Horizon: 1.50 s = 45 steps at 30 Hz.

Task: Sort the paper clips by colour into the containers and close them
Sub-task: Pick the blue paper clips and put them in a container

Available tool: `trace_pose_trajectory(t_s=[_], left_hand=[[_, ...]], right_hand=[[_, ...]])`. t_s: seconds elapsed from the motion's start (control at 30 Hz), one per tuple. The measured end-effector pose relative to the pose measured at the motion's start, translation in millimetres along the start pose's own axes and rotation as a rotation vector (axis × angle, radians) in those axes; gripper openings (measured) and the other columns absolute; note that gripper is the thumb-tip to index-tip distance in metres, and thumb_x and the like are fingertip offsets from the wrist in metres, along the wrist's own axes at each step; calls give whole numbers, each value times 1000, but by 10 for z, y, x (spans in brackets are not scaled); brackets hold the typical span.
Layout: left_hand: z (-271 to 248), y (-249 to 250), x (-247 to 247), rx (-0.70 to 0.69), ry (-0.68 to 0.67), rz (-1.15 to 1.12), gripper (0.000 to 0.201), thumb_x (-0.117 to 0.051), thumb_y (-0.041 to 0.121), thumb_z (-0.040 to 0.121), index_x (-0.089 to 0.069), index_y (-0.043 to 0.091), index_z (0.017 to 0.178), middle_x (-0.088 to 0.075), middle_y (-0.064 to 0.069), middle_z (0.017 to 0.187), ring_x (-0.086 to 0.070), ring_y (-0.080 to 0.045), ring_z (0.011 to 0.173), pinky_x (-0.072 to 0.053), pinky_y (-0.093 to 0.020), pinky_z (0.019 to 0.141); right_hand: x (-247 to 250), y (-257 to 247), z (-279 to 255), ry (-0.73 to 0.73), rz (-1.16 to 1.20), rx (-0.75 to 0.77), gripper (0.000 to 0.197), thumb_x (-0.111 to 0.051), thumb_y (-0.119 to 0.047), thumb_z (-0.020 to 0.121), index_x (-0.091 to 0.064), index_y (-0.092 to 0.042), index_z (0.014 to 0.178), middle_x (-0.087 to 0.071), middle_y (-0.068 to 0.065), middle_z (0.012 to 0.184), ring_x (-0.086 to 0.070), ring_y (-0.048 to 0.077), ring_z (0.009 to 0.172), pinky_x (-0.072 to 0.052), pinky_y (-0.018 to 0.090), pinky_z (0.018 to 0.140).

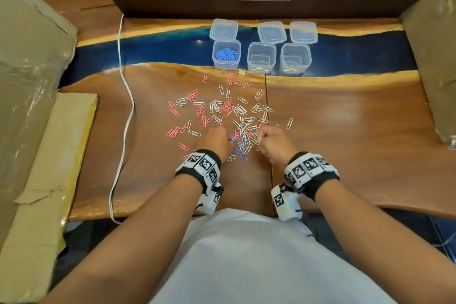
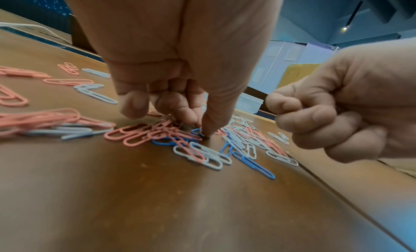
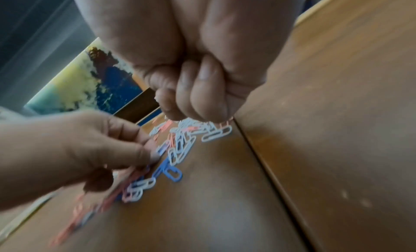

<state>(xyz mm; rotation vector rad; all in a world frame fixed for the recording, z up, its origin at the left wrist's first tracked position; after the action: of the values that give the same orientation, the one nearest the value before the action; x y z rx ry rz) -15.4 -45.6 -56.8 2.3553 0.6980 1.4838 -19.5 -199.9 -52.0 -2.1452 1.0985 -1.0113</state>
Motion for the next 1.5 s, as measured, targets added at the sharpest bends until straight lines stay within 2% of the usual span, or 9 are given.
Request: trace_pose_trajectory(t_s=[0.13, 0.33, 0.63, 0.8, 0.97, 1.13, 1.3, 1.4, 1.5], left_hand=[[8, -13, -23, 3, -24, 27, 12, -63, 14, 76, -63, 4, 70, -65, -14, 76, -62, -32, 73, -53, -38, 66], [12, -38, -37, -19, -32, 34, 9, -62, 11, 77, -61, 7, 69, -65, -12, 75, -62, -30, 69, -52, -35, 62], [-3, -94, -5, -73, 20, -10, 24, -51, 3, 78, -50, 21, 63, -63, -6, 72, -61, -30, 72, -53, -37, 67], [2, -249, 9, -48, -17, -266, 23, -53, 1, 87, -63, 18, 98, -57, 5, 65, -57, -22, 67, -48, -28, 68], [-88, -370, 41, 86, -56, -572, 19, -51, 13, 96, -63, 15, 82, -58, 3, 71, -48, -18, 50, -43, -23, 47], [-107, -342, -120, 149, -157, -693, 26, -42, 5, 96, -58, 12, 77, -58, -3, 69, -54, -13, 55, -39, -23, 37], [-106, -268, -151, 182, -131, -630, 30, -41, 6, 91, -58, 16, 68, -54, 0, 62, -43, -13, 52, -29, -23, 46], [-101, -205, -153, 123, -79, -401, 18, -53, 14, 87, -59, 16, 70, -56, 2, 67, -50, -17, 62, -39, -26, 57], [-110, -147, -226, 55, -56, -160, 18, -67, 21, 82, -56, 21, 67, -63, -2, 74, -59, -23, 73, -51, -34, 69]], right_hand=[[-238, 1, 0, -7, -249, 121, 14, -52, -11, 81, -51, -17, 68, -53, -4, 63, -48, 16, 62, -41, 30, 60], [-357, 230, 6, 28, -464, 123, 21, -67, -28, 81, -51, -26, 67, -58, -6, 64, -56, 18, 65, -41, 27, 57], [-422, 111, -11, 16, -551, 190, 11, -57, -15, 85, -55, -20, 75, -62, 1, 69, -60, 26, 72, -51, 34, 66], [-350, 157, -23, 72, -516, 215, 8, -66, -25, 86, -59, -23, 90, -48, -11, 63, -52, 18, 68, -38, 26, 63], [-374, 113, -36, 29, -567, 224, 9, -60, -19, 88, -58, -22, 79, -60, -3, 74, -57, 20, 73, -47, 30, 66], [-446, 33, -41, -49, -678, 192, 9, -56, -13, 82, -62, -10, 76, -58, 4, 66, -58, 29, 71, -47, 32, 62], [-506, 14, -80, -83, -796, 184, 12, -58, -17, 83, -59, -6, 80, -59, 10, 77, -54, 29, 71, -39, 30, 59], [-534, -3, -130, -115, -843, 217, 20, -55, -20, 85, -46, -13, 69, -46, 2, 65, -50, 28, 68, -34, 29, 60], [-446, 20, -128, -114, -769, 203, 14, -46, -24, 90, -48, -13, 82, -50, 2, 76, -50, 26, 74, -36, 30, 64]])
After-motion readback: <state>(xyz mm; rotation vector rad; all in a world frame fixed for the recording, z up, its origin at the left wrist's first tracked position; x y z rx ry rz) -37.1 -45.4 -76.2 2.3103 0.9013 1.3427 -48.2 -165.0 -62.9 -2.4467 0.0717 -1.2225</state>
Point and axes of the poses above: each hand's wrist, its own z-axis towards the middle knuckle, its own x-axis out of the back of the hand, y = z × x, the point moved 9 cm from there along z, towards the middle knuckle
